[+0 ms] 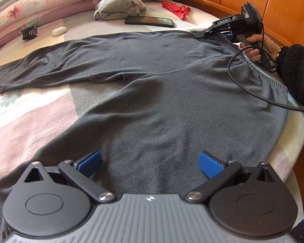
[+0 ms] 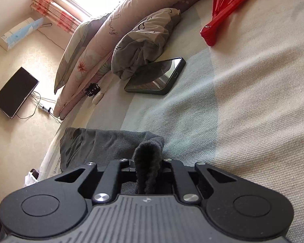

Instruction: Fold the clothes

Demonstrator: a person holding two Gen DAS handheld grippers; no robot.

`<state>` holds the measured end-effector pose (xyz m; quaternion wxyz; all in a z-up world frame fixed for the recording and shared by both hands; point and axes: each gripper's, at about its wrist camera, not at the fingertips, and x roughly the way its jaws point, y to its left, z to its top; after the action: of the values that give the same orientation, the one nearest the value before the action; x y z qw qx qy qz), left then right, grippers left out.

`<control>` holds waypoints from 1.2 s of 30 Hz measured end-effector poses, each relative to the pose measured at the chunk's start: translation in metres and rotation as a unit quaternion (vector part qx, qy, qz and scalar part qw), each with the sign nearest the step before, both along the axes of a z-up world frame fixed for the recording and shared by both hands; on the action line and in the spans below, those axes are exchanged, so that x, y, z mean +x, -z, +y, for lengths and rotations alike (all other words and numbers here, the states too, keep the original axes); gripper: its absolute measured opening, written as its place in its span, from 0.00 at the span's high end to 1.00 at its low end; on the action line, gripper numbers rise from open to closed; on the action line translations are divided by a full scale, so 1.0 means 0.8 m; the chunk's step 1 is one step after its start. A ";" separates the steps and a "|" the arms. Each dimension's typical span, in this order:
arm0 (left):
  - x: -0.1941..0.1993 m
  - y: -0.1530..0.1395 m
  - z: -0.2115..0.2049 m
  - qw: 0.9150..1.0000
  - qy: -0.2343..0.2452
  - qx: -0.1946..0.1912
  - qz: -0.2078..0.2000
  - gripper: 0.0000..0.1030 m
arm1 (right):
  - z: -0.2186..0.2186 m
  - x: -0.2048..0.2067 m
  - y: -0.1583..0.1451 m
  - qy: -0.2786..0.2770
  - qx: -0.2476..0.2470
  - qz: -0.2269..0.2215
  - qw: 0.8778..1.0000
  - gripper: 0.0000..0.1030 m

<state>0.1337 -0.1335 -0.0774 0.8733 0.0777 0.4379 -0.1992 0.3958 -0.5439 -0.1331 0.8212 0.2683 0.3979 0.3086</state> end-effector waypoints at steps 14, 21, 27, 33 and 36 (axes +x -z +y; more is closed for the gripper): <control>-0.002 -0.014 -0.002 0.999 0.023 0.009 -0.023 0.01 | 0.037 -0.033 -0.043 0.003 -0.113 -0.054 0.992 0.91; 0.010 -0.020 -0.005 0.998 0.044 0.013 -0.042 0.01 | 0.060 -0.076 -0.081 -0.028 -0.133 -0.096 0.986 0.91; 0.019 -0.020 -0.016 0.993 0.086 0.029 -0.072 0.01 | 0.082 -0.118 -0.107 -0.060 -0.141 -0.125 0.980 0.91; 0.032 -0.023 -0.026 0.986 0.113 0.048 -0.112 0.01 | 0.101 -0.155 -0.122 -0.086 -0.144 -0.141 0.976 0.91; 0.040 -0.022 -0.030 0.979 0.127 0.060 -0.147 0.01 | 0.108 -0.170 -0.126 -0.097 -0.145 -0.145 0.974 0.91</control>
<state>0.1655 -0.1578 -0.0600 0.8893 0.2133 0.3028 -0.2683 0.2595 -0.4578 -0.0323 0.8665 0.0587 0.3394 0.3613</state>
